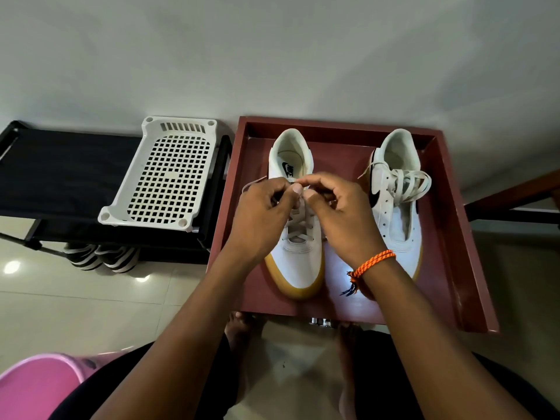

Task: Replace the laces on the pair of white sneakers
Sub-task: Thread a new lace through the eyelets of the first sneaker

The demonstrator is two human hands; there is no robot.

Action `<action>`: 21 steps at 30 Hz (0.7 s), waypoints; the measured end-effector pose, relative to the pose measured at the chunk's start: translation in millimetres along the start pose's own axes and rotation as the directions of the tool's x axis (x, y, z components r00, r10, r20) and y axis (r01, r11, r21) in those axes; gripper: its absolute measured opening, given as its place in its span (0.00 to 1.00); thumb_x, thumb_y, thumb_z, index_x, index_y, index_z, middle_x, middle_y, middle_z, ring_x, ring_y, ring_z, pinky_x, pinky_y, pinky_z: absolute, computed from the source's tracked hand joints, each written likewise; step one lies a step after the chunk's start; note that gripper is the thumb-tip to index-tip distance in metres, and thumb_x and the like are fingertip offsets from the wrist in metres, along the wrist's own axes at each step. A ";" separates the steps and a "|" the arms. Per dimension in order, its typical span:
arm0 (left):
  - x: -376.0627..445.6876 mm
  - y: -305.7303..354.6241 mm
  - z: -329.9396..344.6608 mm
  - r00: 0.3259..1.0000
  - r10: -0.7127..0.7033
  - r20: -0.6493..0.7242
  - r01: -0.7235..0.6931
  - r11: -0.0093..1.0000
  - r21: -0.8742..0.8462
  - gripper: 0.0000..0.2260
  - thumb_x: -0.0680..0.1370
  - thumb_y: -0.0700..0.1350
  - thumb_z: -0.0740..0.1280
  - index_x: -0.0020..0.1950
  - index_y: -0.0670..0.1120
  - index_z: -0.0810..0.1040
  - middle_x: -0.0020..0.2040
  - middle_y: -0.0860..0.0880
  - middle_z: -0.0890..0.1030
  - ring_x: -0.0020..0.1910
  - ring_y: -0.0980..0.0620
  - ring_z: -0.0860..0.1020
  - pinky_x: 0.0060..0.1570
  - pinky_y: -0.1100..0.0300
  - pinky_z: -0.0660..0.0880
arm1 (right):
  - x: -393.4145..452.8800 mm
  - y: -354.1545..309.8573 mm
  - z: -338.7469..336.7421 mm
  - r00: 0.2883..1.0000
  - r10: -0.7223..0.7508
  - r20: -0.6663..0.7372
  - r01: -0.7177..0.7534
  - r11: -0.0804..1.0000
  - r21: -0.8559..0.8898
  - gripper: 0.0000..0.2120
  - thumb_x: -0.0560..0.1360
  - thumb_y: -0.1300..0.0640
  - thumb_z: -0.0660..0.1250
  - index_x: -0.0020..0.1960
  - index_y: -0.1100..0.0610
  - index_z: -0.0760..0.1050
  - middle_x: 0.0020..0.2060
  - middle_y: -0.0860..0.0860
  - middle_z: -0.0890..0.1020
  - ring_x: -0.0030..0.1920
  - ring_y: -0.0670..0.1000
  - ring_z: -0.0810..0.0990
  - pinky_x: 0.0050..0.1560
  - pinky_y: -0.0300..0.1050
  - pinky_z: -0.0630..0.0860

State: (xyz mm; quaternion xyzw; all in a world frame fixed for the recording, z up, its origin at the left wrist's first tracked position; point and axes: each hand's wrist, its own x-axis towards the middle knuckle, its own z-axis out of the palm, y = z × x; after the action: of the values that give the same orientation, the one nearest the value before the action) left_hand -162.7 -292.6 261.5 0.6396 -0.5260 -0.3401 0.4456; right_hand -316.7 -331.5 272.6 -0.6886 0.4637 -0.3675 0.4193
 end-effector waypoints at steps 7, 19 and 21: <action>3.2 1.3 -7.4 0.982 -0.067 -0.174 0.081 0.994 0.075 0.11 0.85 0.49 0.68 0.44 0.50 0.81 0.35 0.57 0.81 0.35 0.57 0.79 0.37 0.54 0.76 | 0.8 5.2 -2.3 0.998 -0.053 -0.046 0.041 0.973 -0.226 0.04 0.78 0.58 0.74 0.45 0.54 0.87 0.39 0.44 0.86 0.42 0.43 0.84 0.44 0.36 0.76; -13.4 -5.0 8.7 0.979 -0.132 -0.154 0.195 0.830 0.522 0.11 0.77 0.56 0.70 0.41 0.52 0.72 0.38 0.54 0.78 0.40 0.49 0.79 0.37 0.54 0.73 | -0.5 10.1 -2.0 0.990 0.057 -0.125 -0.070 0.992 -0.103 0.04 0.76 0.63 0.77 0.49 0.56 0.88 0.38 0.47 0.87 0.38 0.45 0.86 0.42 0.47 0.86; -13.1 -2.7 7.0 0.979 -0.134 -0.156 0.197 0.825 0.530 0.13 0.76 0.55 0.70 0.38 0.51 0.71 0.34 0.54 0.77 0.37 0.49 0.78 0.35 0.55 0.72 | -1.5 9.0 -0.7 0.995 0.029 -0.093 -0.041 0.991 -0.125 0.05 0.76 0.62 0.77 0.50 0.54 0.88 0.39 0.46 0.87 0.39 0.45 0.86 0.43 0.49 0.86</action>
State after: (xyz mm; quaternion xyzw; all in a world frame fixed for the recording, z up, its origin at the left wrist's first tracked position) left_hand -170.8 -281.2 255.9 0.8007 -0.5174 -0.1784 0.2437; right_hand -320.7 -332.3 264.3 -0.6881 0.5167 -0.3610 0.3595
